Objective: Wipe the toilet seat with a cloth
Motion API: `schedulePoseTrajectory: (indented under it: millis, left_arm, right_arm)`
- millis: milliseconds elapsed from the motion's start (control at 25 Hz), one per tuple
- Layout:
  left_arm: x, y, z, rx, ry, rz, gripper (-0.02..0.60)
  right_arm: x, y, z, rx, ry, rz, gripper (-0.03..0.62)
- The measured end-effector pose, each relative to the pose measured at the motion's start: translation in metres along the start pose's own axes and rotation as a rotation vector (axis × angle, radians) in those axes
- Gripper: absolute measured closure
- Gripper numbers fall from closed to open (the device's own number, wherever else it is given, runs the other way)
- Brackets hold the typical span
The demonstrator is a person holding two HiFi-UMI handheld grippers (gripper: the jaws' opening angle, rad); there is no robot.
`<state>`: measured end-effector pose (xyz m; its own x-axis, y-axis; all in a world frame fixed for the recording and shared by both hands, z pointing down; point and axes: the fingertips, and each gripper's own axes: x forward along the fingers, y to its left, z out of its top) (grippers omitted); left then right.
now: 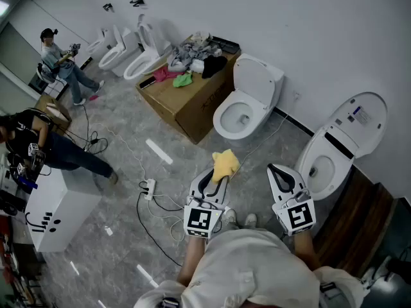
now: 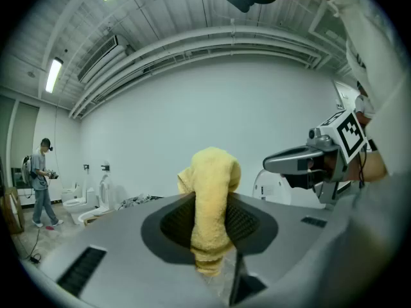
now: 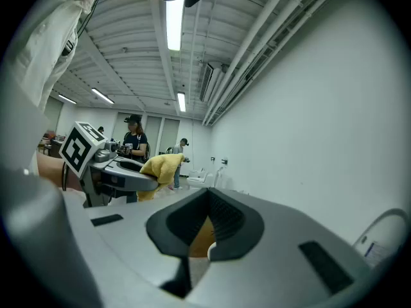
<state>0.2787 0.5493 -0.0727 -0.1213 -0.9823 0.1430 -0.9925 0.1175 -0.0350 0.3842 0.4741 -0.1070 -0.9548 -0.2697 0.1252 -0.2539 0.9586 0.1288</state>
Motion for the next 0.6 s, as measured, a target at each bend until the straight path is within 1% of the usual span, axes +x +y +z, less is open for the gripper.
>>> schedulePoseTrajectory:
  millis: [200,400,600]
  left_arm:
    - [0.003,-0.014,-0.001,-0.007,-0.008,0.042,0.462]
    - [0.007,-0.012,0.002,-0.005,-0.008,0.079,0.462]
    - [0.023,-0.007,-0.002,0.0,-0.009,0.101,0.462]
  right_arm:
    - [-0.009,-0.016,-0.013,-0.004,0.005,0.009,0.586]
    - [-0.001,-0.02,-0.018,-0.006,0.011,0.038,0.586]
    - [0.011,-0.037,-0.032,0.005,0.02,0.032,0.586]
